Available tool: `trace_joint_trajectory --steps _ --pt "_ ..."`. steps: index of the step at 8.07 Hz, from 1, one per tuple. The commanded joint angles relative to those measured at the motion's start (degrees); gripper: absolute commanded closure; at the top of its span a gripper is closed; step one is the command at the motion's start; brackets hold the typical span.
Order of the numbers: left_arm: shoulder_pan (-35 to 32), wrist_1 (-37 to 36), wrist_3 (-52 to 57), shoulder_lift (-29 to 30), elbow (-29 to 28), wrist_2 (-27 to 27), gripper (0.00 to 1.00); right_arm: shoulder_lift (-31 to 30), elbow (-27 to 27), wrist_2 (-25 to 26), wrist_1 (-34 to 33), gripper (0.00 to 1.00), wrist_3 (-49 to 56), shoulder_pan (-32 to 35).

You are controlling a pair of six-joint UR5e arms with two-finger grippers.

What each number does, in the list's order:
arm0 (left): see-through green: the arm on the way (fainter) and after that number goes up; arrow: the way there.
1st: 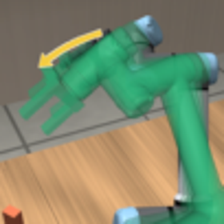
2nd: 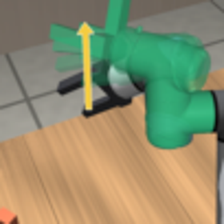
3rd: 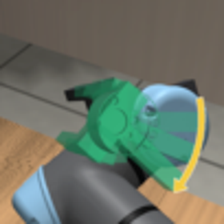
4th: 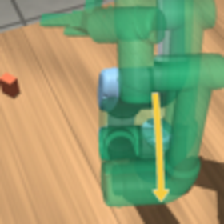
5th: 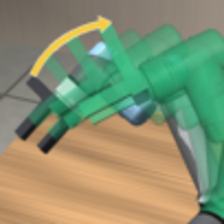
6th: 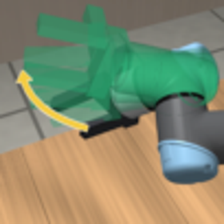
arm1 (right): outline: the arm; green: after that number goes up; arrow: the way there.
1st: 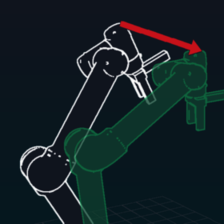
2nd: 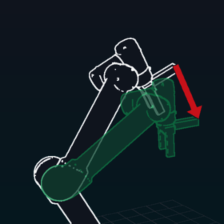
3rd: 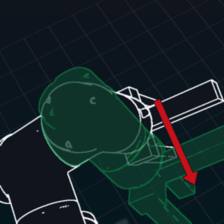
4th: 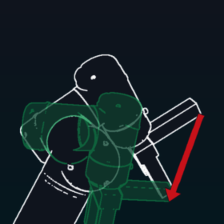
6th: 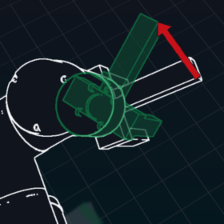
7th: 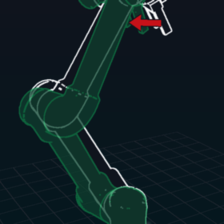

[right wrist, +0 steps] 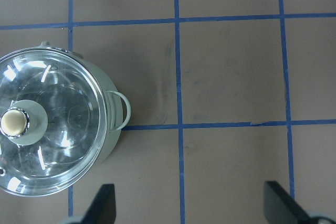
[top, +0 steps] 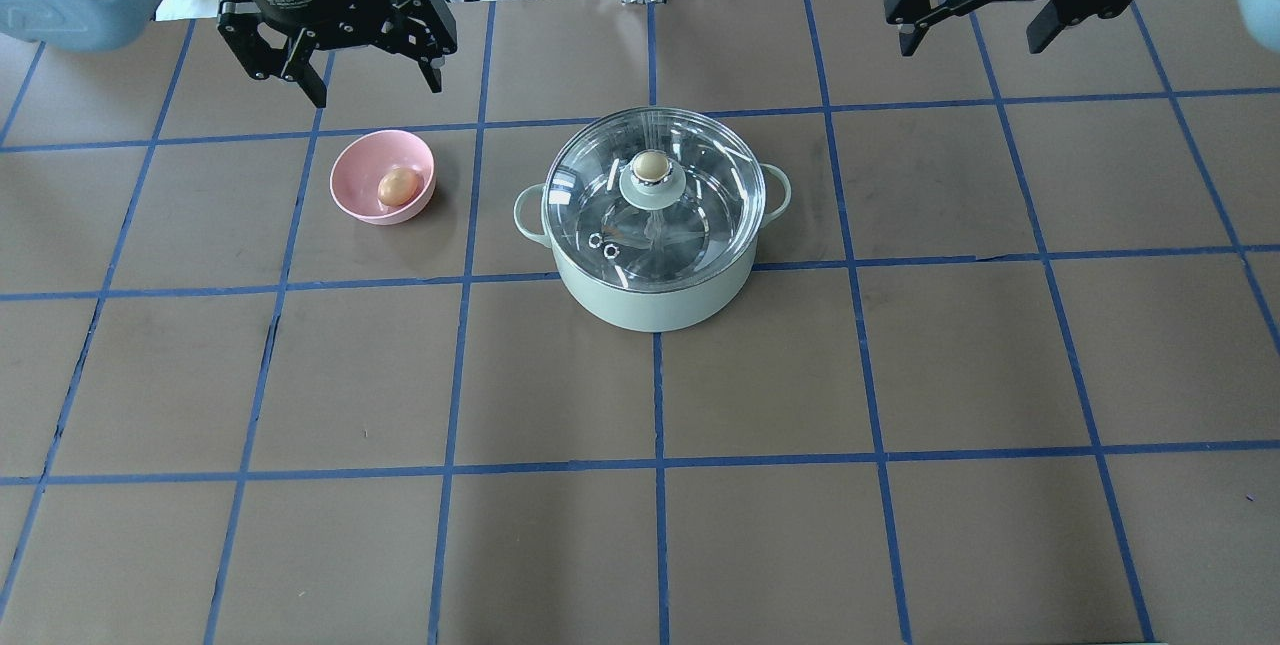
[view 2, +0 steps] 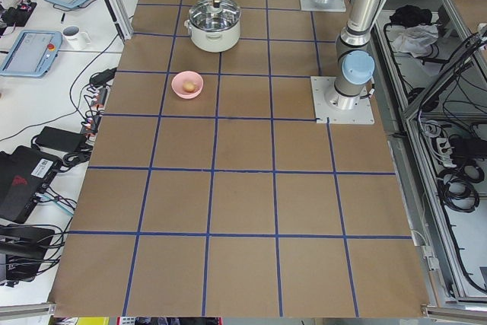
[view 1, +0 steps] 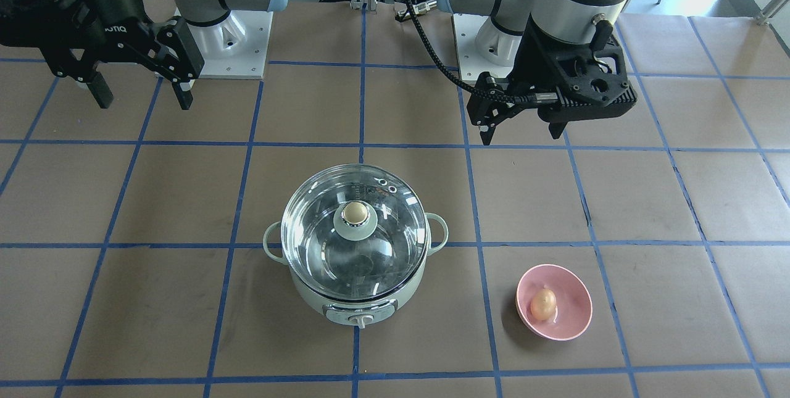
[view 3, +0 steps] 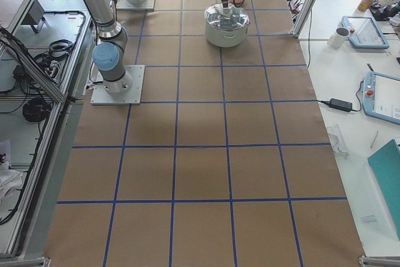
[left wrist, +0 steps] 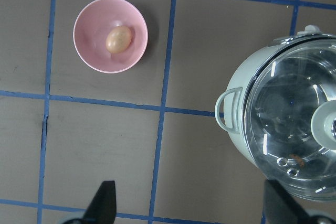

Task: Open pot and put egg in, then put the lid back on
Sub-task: 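Lower the left gripper to the egg while the right descends to the lid knob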

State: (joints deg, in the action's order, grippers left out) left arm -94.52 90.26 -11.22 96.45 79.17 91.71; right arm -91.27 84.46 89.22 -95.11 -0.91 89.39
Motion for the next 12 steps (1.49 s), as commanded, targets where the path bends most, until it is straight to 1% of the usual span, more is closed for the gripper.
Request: trace_joint_trajectory --steps 1,3,4,5,6,7,8,9,10,11,12 --pt "0.21 -0.08 0.24 0.23 -0.07 0.14 0.0 0.12 0.0 -0.27 -0.08 0.0 -0.14 -0.01" --pt "1.0 -2.26 5.04 1.28 -0.15 0.14 0.0 0.12 0.01 -0.27 -0.17 0.0 -0.14 -0.01" --pt "1.35 -3.32 5.42 3.11 -0.24 0.14 0.0 0.21 -0.17 0.08 0.01 0.0 -0.05 0.17" --pt "3.27 -6.29 6.29 5.92 -0.16 -0.56 0.0 2.3 -1.22 -0.88 -0.08 0.0 -1.53 0.78" --pt "4.59 -12.06 13.96 8.73 -0.15 -0.65 0.0 4.58 -2.27 -2.63 -0.69 0.0 -8.86 3.48" --pt "6.43 -13.51 16.3 11.8 -0.15 -1.09 0.0 7.74 -2.72 -2.73 -5.74 0.0 -13.28 7.43" --pt "7.93 -15.36 17.63 14.44 -0.15 -3.18 0.0 10.81 -2.63 -2.73 -10.23 0.0 -17.67 10.25" --pt "8.38 -19.64 18.94 18.21 -0.24 -2.77 0.0 14.41 -2.55 -2.73 -14.27 0.0 -21.89 12.63" --pt "10.56 -20.72 24.27 21.64 -0.16 -2.59 0.0 17.93 -2.54 -2.64 -17.8 0.0 -24.9 15.61" --pt "12.84 -21.08 26.49 24.2 0.45 -2.76 0.0 21.36 -2.54 -2.56 -21.31 0.0 -27.1 17.99" --pt "13.56 -22.39 29.13 25.36 0.81 -3.02 0.0 23.13 -2.37 -1.95 -22.3 0.0 -27.47 19.32"
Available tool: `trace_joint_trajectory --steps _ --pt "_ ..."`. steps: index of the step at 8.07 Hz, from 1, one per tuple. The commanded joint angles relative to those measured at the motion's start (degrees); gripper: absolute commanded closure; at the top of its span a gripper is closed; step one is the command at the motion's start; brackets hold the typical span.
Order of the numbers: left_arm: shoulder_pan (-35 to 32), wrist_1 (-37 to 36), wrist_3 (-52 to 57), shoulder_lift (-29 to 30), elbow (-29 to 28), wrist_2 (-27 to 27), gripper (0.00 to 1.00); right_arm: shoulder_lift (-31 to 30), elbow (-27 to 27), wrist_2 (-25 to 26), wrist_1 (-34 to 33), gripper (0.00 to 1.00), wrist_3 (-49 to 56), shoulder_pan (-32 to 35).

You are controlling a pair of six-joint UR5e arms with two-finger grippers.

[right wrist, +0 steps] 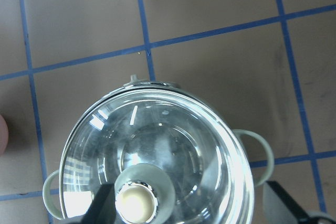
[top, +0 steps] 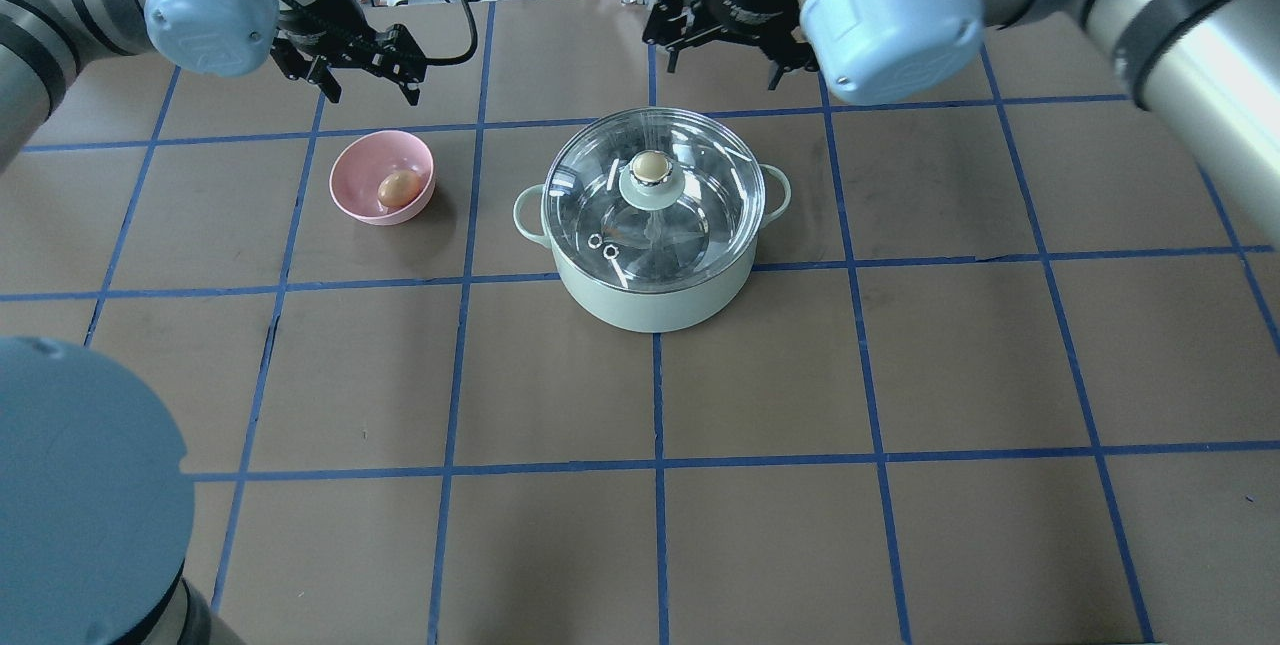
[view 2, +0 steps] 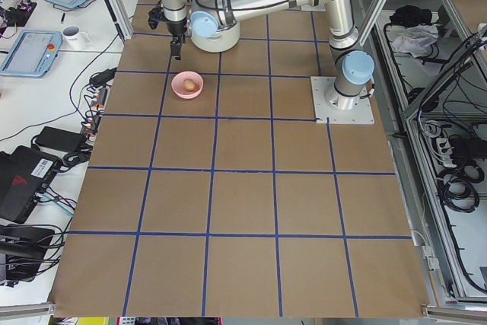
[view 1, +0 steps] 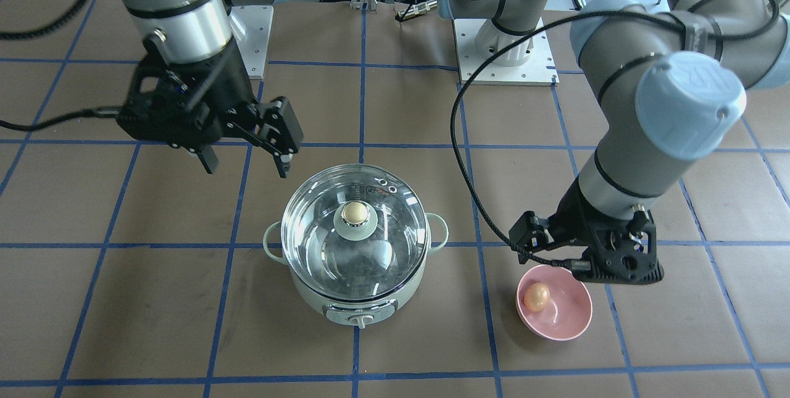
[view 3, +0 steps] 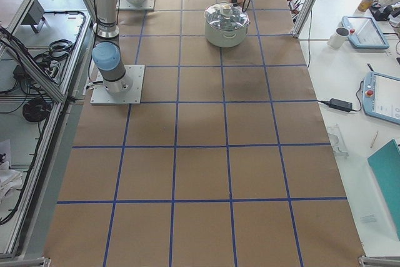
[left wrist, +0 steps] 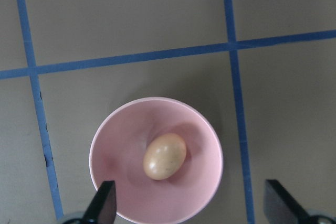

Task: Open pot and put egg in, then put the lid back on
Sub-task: 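Lower the left gripper to the egg while the right descends to the lid knob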

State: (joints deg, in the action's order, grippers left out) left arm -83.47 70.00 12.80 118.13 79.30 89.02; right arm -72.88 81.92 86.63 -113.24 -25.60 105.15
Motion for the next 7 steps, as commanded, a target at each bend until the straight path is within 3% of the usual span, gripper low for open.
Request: trace_joint_trajectory --steps 1,3,6,7 --pt "2.87 -3.19 5.56 4.21 1.2 -0.43 0.0 5.2 0.69 0.73 -4.09 0.0 -3.66 4.26" --pt "2.87 -8.27 4.08 6.49 3.83 -0.52 0.0 6.52 1.74 0.65 -3.48 0.0 -4.54 5.14" --pt "2.78 -8.48 0.82 6.68 6.04 -0.69 0.02 6.53 1.92 1.43 -3.3 0.0 -3.58 5.15" --pt "2.78 -8.3 0.99 6.67 6.22 -0.69 0.03 6.35 1.92 2.83 -2.87 0.09 -2.88 5.15"
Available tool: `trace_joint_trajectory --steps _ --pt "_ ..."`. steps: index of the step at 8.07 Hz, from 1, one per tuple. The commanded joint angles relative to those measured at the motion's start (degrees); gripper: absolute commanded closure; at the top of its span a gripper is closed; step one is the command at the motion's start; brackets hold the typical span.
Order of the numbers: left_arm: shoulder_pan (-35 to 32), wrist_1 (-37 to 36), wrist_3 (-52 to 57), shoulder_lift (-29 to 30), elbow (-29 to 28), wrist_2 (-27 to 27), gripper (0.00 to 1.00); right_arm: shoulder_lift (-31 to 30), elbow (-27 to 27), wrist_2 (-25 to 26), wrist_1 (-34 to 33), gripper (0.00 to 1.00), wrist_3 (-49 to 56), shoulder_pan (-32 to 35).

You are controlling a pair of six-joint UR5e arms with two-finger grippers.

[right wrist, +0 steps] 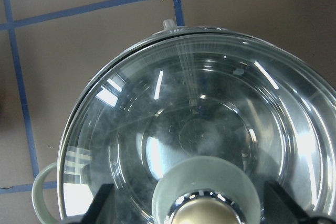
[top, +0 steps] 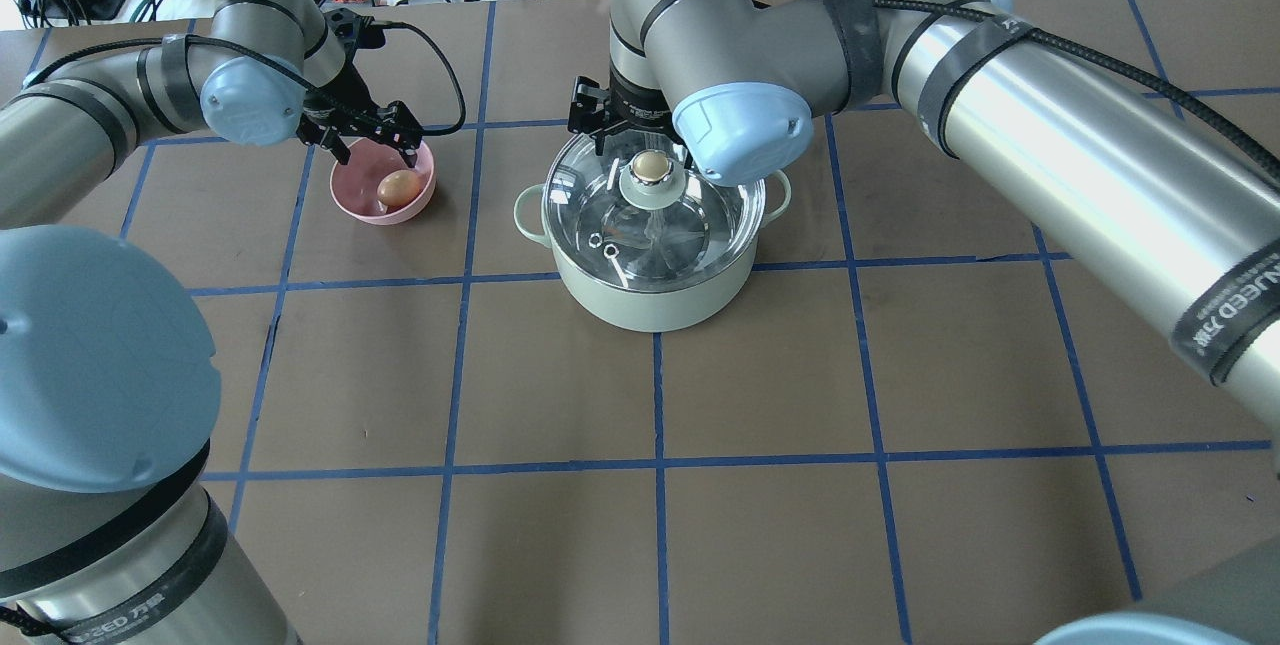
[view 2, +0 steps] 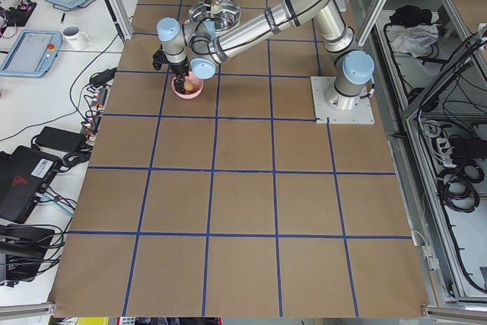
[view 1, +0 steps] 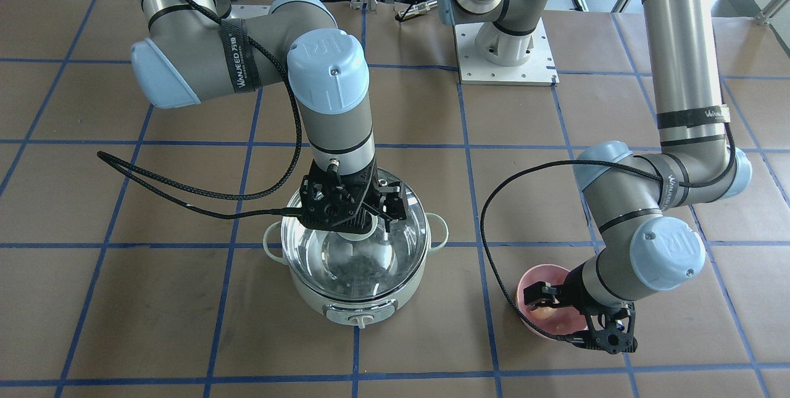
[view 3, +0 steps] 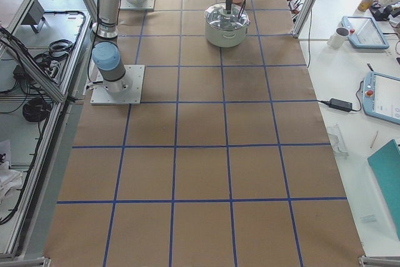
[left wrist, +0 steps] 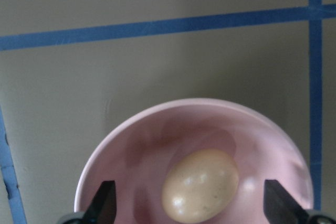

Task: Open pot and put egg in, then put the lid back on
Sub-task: 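Grasp and lift the egg with the left gripper while the right lifts the lid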

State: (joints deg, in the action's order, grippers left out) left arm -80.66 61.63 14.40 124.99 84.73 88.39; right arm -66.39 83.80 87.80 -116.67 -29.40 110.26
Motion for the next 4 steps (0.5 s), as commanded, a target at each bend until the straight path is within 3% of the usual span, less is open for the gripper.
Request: trace_joint_trajectory --steps 1,2,3,4 --pt "-0.02 0.07 -0.52 -0.01 1.22 -0.06 0.05 -0.23 0.14 1.67 1.79 0.25 1.18 0.04" --pt "-0.02 -0.28 -0.51 0.17 2.27 -0.06 0.07 -0.24 0.14 1.32 3.19 0.37 1.18 0.04" --pt "-0.02 -0.37 -0.6 0.17 2.63 -0.06 0.13 -0.15 0.14 0.97 2.94 0.4 1.36 0.04" --pt "-0.02 -0.37 -0.6 0.17 2.63 -0.06 0.19 -0.23 0.05 0.71 2.94 0.6 1.36 0.04"
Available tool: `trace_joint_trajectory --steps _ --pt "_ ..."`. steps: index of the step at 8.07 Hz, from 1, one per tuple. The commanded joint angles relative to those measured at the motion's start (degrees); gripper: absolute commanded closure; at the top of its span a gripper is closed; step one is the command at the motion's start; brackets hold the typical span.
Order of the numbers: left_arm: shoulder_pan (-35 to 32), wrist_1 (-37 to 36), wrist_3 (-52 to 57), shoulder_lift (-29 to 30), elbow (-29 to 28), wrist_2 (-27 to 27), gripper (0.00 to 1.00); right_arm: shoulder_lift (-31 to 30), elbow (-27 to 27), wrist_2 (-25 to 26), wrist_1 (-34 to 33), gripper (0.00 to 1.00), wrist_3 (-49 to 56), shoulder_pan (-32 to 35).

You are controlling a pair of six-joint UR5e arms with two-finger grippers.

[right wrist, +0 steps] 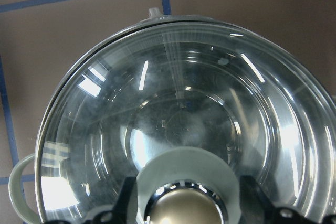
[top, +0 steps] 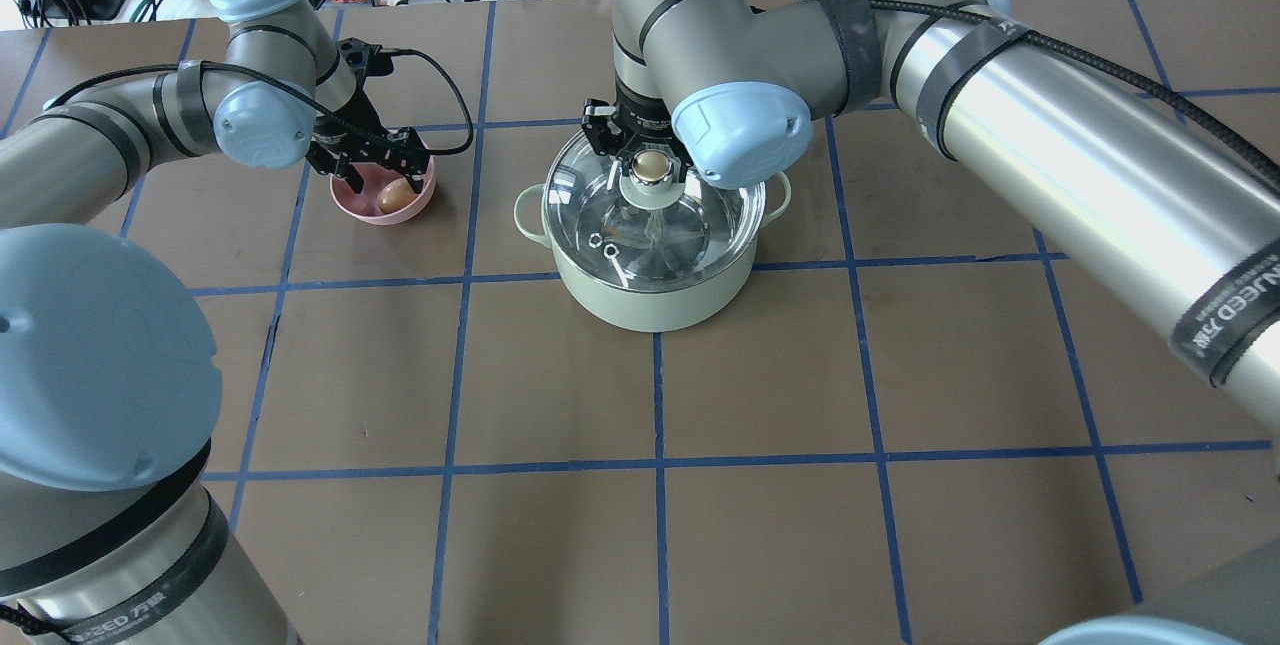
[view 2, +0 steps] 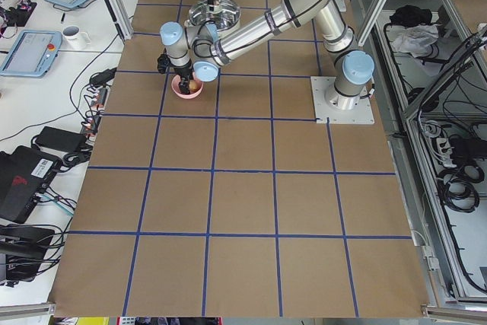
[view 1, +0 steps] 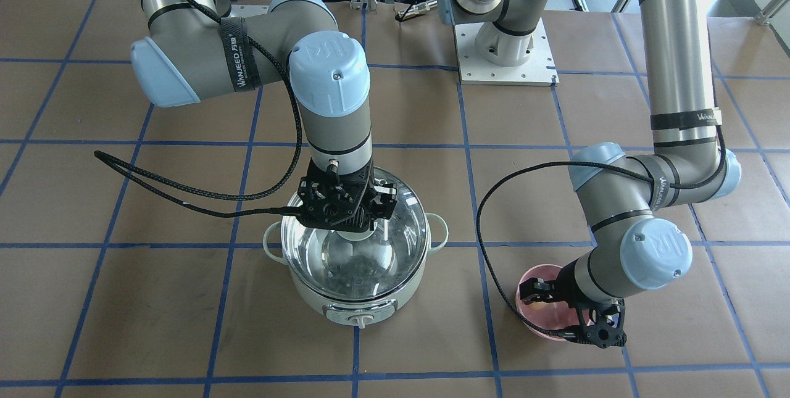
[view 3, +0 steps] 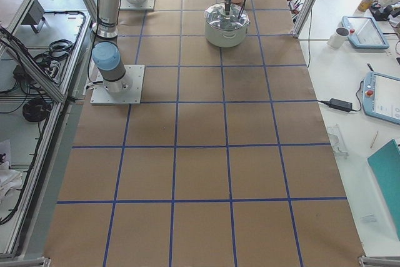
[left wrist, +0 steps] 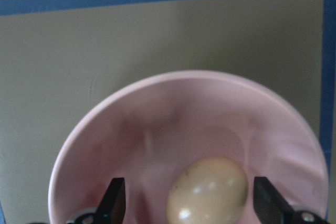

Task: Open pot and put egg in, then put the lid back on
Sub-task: 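Grasp and lift the egg with the left gripper while the right lifts the lid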

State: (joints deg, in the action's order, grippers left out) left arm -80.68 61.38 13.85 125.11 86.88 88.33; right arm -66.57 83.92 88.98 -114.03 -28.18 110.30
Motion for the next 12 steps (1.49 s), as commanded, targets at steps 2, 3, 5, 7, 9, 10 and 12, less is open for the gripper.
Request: trace_joint_trajectory --steps 2,3,5,7,9,10,12 --pt "0.09 -0.03 -0.05 0.14 0.48 -0.26 0.38 -0.14 -0.77 -1.79 0.56 0.9 0.14 -0.09" --pt "0.09 -0.03 0.13 0.05 0.48 -0.35 0.49 -0.75 -1.73 -1.88 0.91 0.97 0.32 -0.52" --pt "0.09 0.05 0.92 0.05 0.48 -0.71 0.6 -5.39 -3.49 -3.19 9.41 1.0 8.94 -5.59" --pt "0.09 0.05 1.45 -1.61 -0.48 -0.62 0.6 -9.26 -3.5 -6.27 14.86 1.0 22.02 -17.7" --pt "-0.09 3.19 0.23 -7.83 -0.48 -0.53 0.6 -10.86 -3.5 -5.39 17.79 1.0 38.67 -27.55" --pt "-0.26 5.22 -0.91 -10.3 -0.4 -0.7 0.6 -10.86 -3.24 -4.17 18.49 1.0 46.82 -32.47" --pt "-5.85 7.26 -7.82 -15.56 -0.14 -1.93 0.6 -10.78 -2.62 -4.77 20.15 1.0 55.4 -41.44"
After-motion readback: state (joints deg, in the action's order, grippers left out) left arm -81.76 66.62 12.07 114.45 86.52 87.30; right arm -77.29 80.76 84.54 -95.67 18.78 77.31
